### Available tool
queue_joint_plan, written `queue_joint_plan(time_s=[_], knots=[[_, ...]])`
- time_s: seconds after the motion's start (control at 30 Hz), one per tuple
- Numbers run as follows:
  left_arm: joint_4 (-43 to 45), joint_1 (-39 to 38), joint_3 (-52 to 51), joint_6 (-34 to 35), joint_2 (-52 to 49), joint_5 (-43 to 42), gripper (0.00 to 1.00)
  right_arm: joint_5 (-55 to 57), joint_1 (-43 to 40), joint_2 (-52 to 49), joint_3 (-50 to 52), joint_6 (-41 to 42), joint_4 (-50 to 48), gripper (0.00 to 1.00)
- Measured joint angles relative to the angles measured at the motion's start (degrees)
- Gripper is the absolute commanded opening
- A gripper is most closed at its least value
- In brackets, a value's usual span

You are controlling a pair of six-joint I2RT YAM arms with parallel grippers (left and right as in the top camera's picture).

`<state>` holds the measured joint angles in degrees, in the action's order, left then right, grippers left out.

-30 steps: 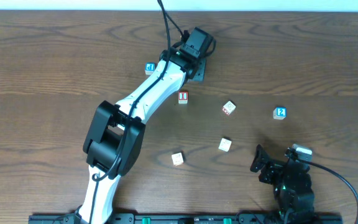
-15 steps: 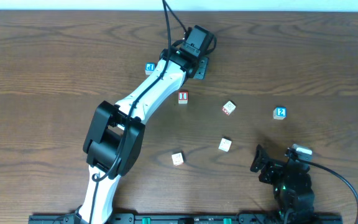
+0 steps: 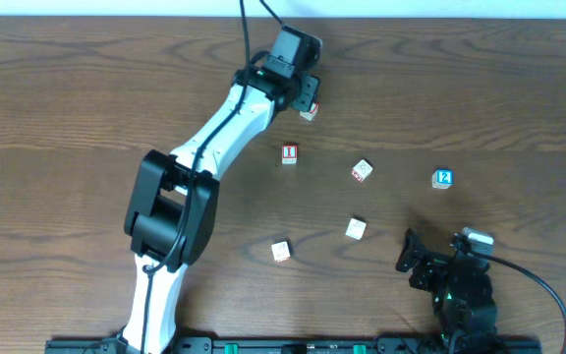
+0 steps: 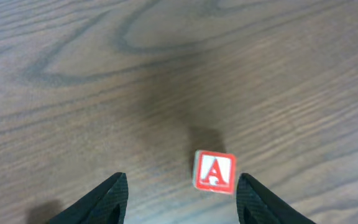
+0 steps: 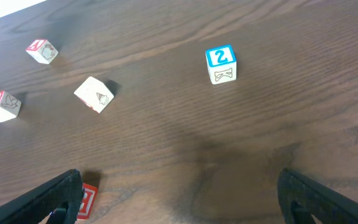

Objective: Spell out Ai2
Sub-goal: 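Move the left gripper to the red 'A' block and grasp it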

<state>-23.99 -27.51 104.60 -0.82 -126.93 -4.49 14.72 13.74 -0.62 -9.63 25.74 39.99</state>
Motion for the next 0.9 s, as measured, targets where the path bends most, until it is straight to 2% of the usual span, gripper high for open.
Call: queue_joint_plan(time_s=[0.27, 0.9], knots=[[-0.2, -1.6, 0.8, -4.1, -7.1, -4.1, 0.61, 0.0, 0.0, 0.0, 0.0, 0.0, 0.0, 0.99], [0.7, -2.5, 1.3, -5.7, -8.9, -4.6, 0.64, 0.0, 0.0, 0.0, 0.0, 0.0, 0.0, 0.99]])
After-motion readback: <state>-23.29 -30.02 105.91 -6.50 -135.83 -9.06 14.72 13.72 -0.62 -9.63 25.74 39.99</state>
